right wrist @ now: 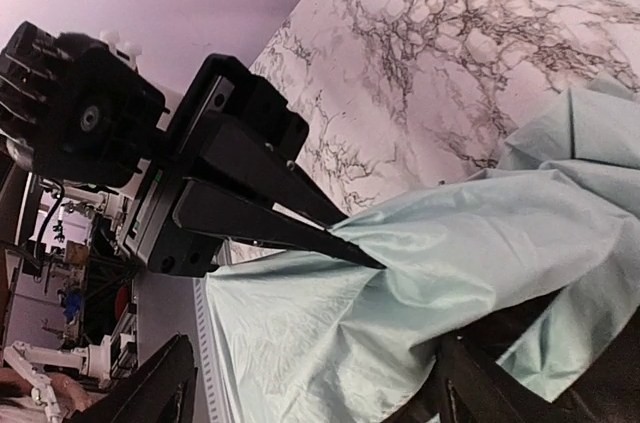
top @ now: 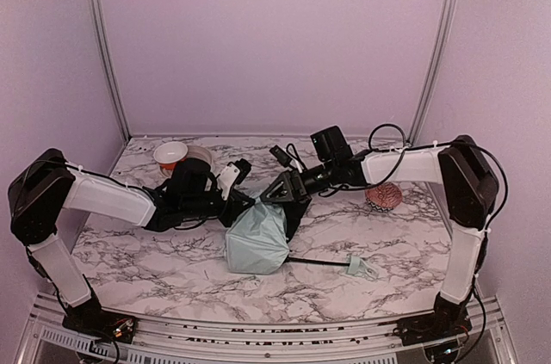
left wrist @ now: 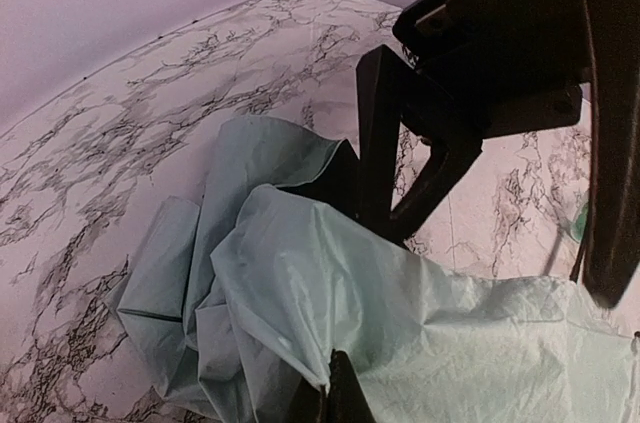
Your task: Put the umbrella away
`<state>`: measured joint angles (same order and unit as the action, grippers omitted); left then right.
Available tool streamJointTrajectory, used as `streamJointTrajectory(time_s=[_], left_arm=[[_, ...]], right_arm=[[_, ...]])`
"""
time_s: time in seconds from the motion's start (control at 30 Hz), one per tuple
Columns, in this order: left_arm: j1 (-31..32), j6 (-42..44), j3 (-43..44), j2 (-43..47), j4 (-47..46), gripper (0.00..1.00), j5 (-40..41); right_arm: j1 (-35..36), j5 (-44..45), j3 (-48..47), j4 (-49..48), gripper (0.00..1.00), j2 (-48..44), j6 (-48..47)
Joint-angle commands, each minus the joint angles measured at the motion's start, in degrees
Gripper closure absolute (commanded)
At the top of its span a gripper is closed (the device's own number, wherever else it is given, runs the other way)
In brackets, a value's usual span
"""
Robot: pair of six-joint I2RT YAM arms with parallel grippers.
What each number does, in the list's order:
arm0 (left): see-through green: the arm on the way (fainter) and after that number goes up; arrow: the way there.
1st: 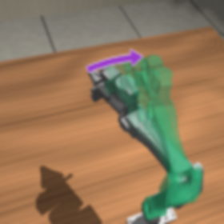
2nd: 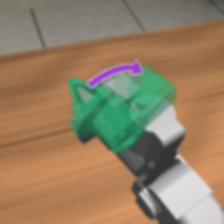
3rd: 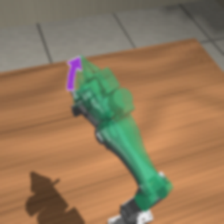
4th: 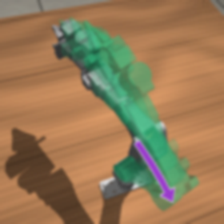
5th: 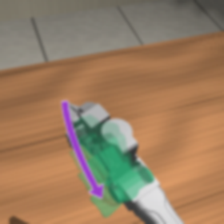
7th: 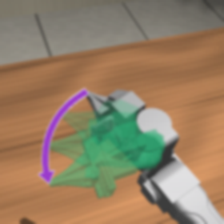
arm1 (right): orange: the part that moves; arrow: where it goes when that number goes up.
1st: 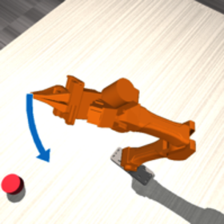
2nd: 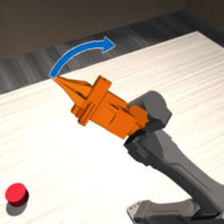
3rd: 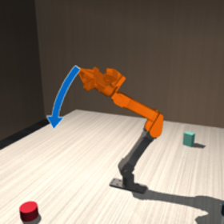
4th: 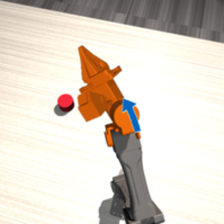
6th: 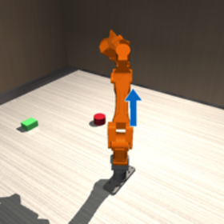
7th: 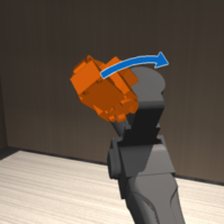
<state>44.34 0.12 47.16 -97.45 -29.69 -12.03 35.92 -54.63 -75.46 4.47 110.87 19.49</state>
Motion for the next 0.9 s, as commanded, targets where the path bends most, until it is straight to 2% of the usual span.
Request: streamJointTrajectory(time_s=[0.0,0.13,0.37,0.47,0.53,0.67,0.73,0.83,0.87], left_arm=[[-0.5,-0.8,1.5,0.6,-2.8,1.0,-0.9],[-0.5,-1.4,1.4,0.8,-3.2,1.0,-1.4],[-0.7,-0.7,-1.5,3.8,-5.6,1.0,-3.1],[-0.7,-0.8,-2.0,4.1,-6.2,1.0,-4.4],[-0.7,-1.4,-1.6,3.5,-6.4,1.0,-5.3],[-0.9,-3.9,-0.7,2.5,-6.5,1.0,-5.8],[-1.6,-5.2,-0.4,2.6,-6.5,0.99,-6.4],[-4.7,-8.2,0.5,3.1,-6.5,0.64,-8.4],[-7.6,-9.6,1.1,3.1,-6.5,0.57,-8.8]], right_arm=[[1.6,-0.9,1.3,-1.1,0.21,1.5,1.1],[3.7,-1.4,-0.4,-0.6,0.3,3.2,0.4],[3.0,4.9,-0.1,5.3,0.22,2.8,-3.2],[2.7,4.7,0.5,6.5,0.24,3.1,-4.1],[3.5,1.0,0.9,3.2,0.42,3.1,-3.1],[5.7,-3.3,0.2,-2.6,0.88,2.6,-2.0],[5.9,-3.7,0.6,-3.4,1.0,1.6,-2.7],[6.0,-4.3,2.5,-2.6,1.0,0.1,-4.6],[6.2,-4.6,3.4,-2.2,1.0,-0.5,-5.3]])
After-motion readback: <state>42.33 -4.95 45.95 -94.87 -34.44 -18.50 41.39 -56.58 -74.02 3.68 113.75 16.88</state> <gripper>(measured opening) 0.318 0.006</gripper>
